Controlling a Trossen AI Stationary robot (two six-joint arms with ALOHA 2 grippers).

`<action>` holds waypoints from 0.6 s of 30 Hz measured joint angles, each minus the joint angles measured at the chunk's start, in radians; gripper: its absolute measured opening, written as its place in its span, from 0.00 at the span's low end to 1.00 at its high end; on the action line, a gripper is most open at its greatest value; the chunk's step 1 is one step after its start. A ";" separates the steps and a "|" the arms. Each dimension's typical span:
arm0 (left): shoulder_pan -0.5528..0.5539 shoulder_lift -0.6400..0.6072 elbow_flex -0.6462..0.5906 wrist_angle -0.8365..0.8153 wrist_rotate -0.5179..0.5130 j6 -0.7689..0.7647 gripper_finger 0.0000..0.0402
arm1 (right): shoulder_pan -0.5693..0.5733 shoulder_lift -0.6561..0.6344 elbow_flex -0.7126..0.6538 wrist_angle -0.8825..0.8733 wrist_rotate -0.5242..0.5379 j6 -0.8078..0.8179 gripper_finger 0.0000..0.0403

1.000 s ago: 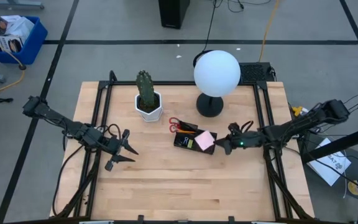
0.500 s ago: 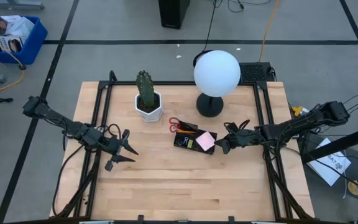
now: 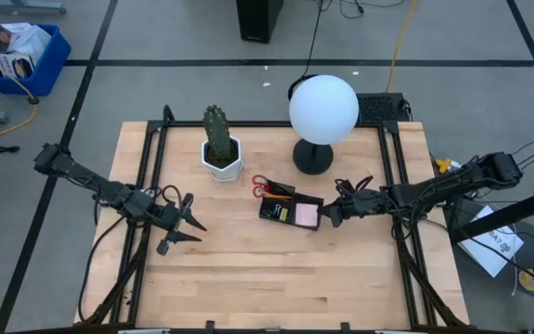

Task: Pick and place office supplies into organizer
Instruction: Return to Home Position

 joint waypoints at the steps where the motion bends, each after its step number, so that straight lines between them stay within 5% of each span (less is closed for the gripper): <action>1: 0.000 0.000 0.000 -0.004 0.000 0.000 0.37 | 0.000 0.000 0.000 0.000 0.000 -0.001 0.16; 10: 0.002 0.000 0.000 0.001 -0.012 0.004 0.37 | 0.000 -0.005 0.000 0.109 -0.005 -0.142 0.20; 18: 0.019 0.000 0.000 0.030 -0.103 -0.087 0.37 | 0.039 -0.020 0.000 0.195 -0.030 -0.483 0.17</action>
